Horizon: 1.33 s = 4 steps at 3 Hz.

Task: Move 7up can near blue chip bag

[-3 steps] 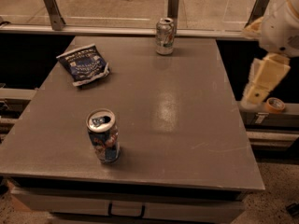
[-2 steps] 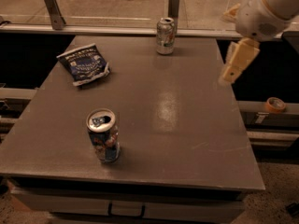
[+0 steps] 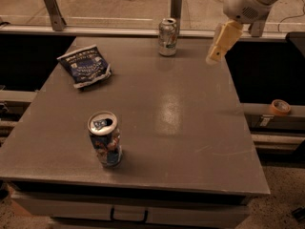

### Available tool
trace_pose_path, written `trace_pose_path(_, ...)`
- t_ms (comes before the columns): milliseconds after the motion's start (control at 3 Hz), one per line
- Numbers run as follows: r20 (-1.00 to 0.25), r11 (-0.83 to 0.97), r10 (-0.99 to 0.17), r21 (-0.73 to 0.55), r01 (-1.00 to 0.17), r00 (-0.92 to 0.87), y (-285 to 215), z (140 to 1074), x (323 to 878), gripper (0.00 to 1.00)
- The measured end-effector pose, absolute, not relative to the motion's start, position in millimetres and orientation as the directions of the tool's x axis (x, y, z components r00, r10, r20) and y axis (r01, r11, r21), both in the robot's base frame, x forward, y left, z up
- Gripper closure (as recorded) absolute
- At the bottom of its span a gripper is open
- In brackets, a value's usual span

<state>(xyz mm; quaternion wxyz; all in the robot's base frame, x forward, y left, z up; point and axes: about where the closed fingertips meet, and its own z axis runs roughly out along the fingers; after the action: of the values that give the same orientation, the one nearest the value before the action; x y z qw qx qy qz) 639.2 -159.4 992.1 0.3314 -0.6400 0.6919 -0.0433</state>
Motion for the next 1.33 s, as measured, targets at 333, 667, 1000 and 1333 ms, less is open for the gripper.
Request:
trace_pose_path(333, -0.450, 0.221, -0.893, -0.481, -0.848, 0.022, -151, 976, 662, 0.00)
trace_pose_path(667, -0.565, 0.341, -0.824, -0.447, -0.827, -0.035, -137, 951, 716, 0.00)
trace_pose_path(1000, -0.655, 0.455, -0.747, -0.380, -0.805, -0.113, -122, 927, 767, 0.00)
trace_pose_path(1333, -0.733, 0.566, -0.648, -0.280, -0.776, -0.207, -112, 903, 808, 0.00)
